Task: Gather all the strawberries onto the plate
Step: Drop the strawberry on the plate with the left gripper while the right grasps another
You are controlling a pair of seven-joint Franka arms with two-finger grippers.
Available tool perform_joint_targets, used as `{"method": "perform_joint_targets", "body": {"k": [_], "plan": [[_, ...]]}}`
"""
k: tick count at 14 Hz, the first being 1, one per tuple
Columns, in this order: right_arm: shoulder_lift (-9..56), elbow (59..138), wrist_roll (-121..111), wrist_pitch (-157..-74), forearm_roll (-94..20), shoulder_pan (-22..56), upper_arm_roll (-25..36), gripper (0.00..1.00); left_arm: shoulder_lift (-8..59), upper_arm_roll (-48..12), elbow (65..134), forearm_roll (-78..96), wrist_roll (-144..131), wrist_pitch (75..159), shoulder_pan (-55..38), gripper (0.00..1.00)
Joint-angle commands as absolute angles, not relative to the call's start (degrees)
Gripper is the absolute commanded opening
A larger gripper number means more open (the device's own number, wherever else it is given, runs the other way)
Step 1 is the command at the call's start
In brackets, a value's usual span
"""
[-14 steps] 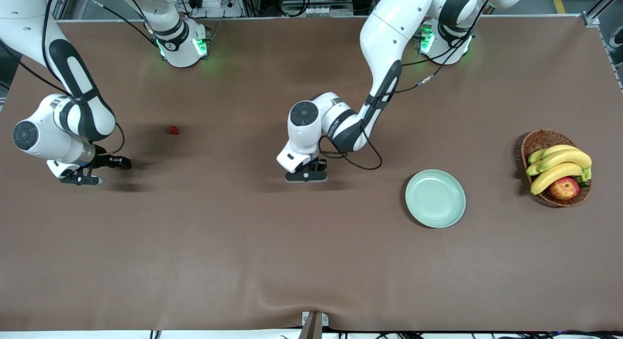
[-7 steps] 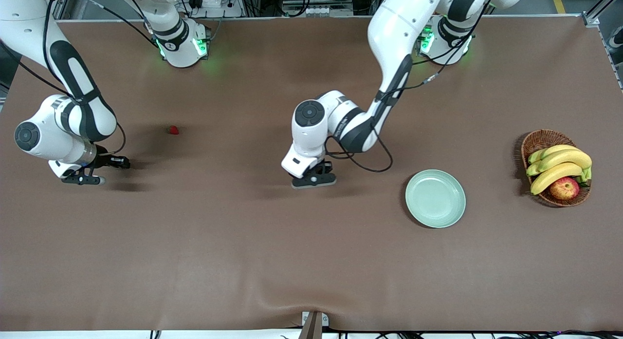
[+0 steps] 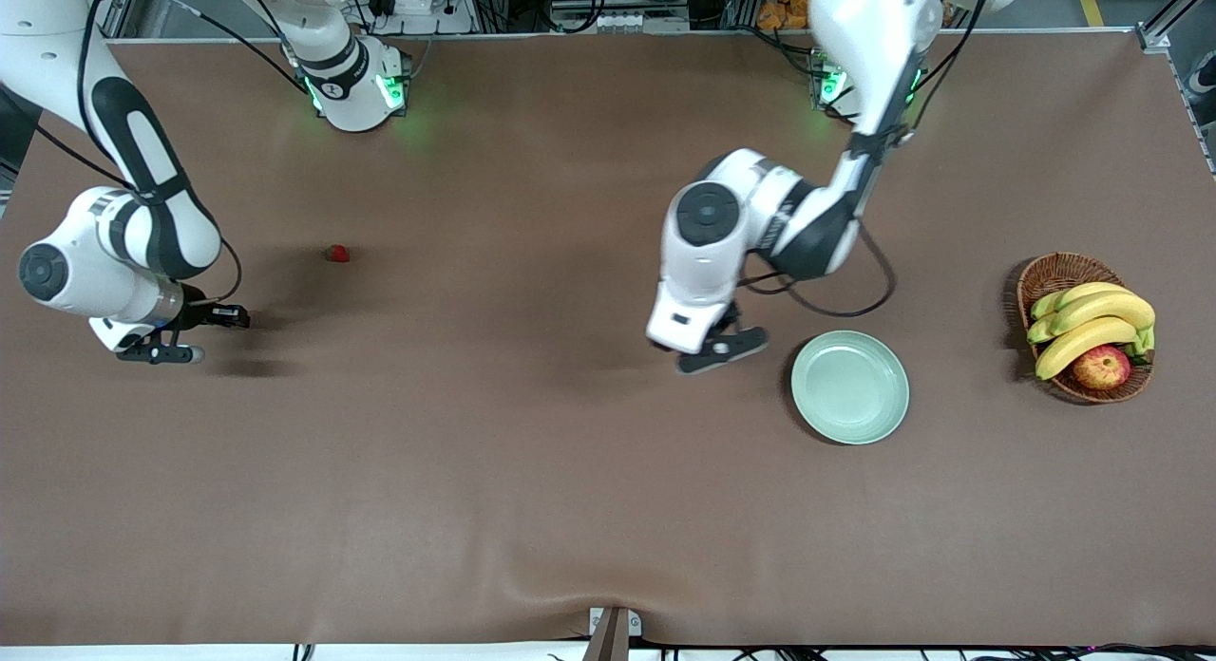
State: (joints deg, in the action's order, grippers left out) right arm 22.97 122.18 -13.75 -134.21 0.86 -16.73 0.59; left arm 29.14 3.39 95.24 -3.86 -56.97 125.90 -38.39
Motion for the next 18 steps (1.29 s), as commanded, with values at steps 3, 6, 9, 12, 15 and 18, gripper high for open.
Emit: {"method": "perform_joint_targets", "body": {"k": [3, 6, 9, 12, 15, 18], "plan": [[21.4, 110.8, -13.2, -118.2, 1.4, -16.3, 0.1, 0.00, 21.1, 2.8, 107.7, -7.2, -47.0, 126.8, -31.1, 0.00], [21.0, 105.0, -9.1, -109.8, 1.3, -13.9, -0.1, 0.00, 19.2, 2.7, 112.0, -7.5, -39.0, 129.4, -25.7, 0.00], [21.0, 100.1, -1.4, -103.2, 0.6, -10.1, -0.4, 0.00, 20.9, 2.6, 113.6, -7.5, -33.4, 134.5, -20.8, 0.00], [20.8, 98.6, 6.3, -101.2, -0.8, -6.1, -1.0, 0.00, 24.9, 2.5, 113.1, -7.4, -27.9, 141.3, -15.1, 0.00], [20.6, 96.9, 14.8, -99.7, -3.2, -5.5, -5.1, 0.00, 29.2, 2.5, 112.9, -7.4, -27.6, 148.3, -13.8, 0.00], [20.6, 96.3, 25.0, -99.7, -3.4, -5.3, -10.8, 0.00, 30.5, 2.5, 112.2, -7.4, -27.6, 148.6, -13.5, 0.05]]}}
